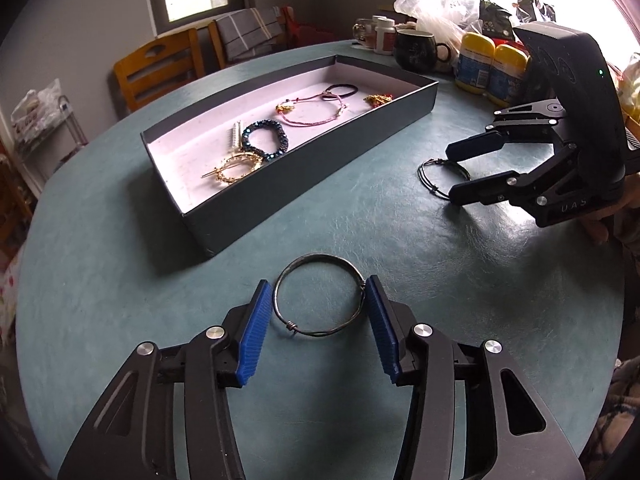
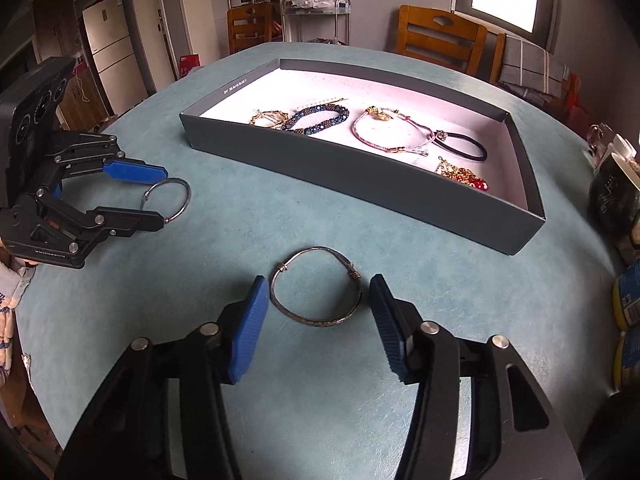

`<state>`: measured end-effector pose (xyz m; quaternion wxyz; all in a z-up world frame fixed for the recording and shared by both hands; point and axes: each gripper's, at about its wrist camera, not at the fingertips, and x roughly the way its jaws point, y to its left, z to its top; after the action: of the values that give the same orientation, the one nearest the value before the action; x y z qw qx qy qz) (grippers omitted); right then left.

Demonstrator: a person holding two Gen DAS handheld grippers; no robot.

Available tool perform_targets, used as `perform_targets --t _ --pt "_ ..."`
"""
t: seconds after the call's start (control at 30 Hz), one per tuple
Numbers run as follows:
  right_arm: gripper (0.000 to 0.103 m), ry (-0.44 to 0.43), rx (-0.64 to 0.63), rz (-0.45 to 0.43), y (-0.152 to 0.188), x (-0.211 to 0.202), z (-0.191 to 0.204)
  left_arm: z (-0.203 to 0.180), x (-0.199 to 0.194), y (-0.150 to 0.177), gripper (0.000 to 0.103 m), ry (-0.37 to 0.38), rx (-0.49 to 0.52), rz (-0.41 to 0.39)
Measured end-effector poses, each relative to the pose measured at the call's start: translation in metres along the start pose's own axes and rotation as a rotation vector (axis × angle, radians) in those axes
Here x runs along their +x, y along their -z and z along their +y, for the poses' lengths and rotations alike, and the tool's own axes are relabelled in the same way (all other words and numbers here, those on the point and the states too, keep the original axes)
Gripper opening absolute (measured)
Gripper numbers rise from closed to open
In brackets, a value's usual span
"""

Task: Organize jewelry
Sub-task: 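Close the left gripper on the thin wire bangle while the right moves toward the clasp bangle, then grasp the silver clasp bangle with the right gripper while the left holds the wire bangle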

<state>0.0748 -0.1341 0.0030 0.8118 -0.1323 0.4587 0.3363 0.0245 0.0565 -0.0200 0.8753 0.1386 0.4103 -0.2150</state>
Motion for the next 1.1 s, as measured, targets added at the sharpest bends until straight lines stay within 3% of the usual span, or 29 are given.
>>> perform_targets --t 0.13,0.17,0.27,0.33,0.37,0.4,0.43,0.63,0.73,0.9,0.97,1.1 --pt "0.039 -0.019 0.04 -0.016 0.0 -0.002 -0.008 -0.002 0.0 -0.001 0.05 -0.014 0.01 -0.003" --pt "0.011 -0.016 0.053 -0.01 0.0 -0.002 -0.01 -0.002 0.0 -0.001 0.05 -0.017 0.008 -0.003" --pt "0.006 -0.032 0.078 -0.012 0.001 -0.002 -0.016 -0.002 -0.001 -0.001 0.05 -0.021 -0.002 -0.005" --pt "0.012 -0.038 0.088 -0.011 0.002 -0.004 -0.016 -0.002 -0.001 0.0 0.05 -0.003 -0.014 0.002" --pt "0.024 -0.051 0.091 -0.01 0.003 -0.005 -0.016 -0.002 -0.001 0.001 0.05 0.0 -0.018 0.003" --pt "0.042 -0.05 0.088 -0.009 0.004 -0.007 -0.015 -0.002 -0.001 0.002 0.05 0.003 -0.021 0.004" --pt "0.048 -0.042 0.076 -0.004 0.006 -0.007 -0.013 -0.002 -0.002 0.003 0.05 0.006 -0.028 0.006" --pt "0.05 0.023 0.006 0.015 0.014 -0.013 -0.003 -0.003 -0.003 0.006 0.05 0.007 -0.044 0.005" --pt "0.058 0.066 0.046 0.01 0.018 -0.014 -0.016 -0.004 -0.004 0.006 0.05 0.003 -0.043 0.004" --pt "0.059 0.032 0.105 -0.038 0.017 -0.023 -0.022 -0.004 -0.004 0.006 0.052 -0.006 -0.04 0.004" --pt "0.068 0.034 0.115 -0.047 0.014 -0.023 -0.022 -0.004 -0.004 0.006 0.053 -0.01 -0.04 0.004" --pt "0.071 0.081 0.087 -0.007 0.009 -0.011 -0.02 -0.005 -0.005 0.007 0.053 -0.017 -0.04 0.003"
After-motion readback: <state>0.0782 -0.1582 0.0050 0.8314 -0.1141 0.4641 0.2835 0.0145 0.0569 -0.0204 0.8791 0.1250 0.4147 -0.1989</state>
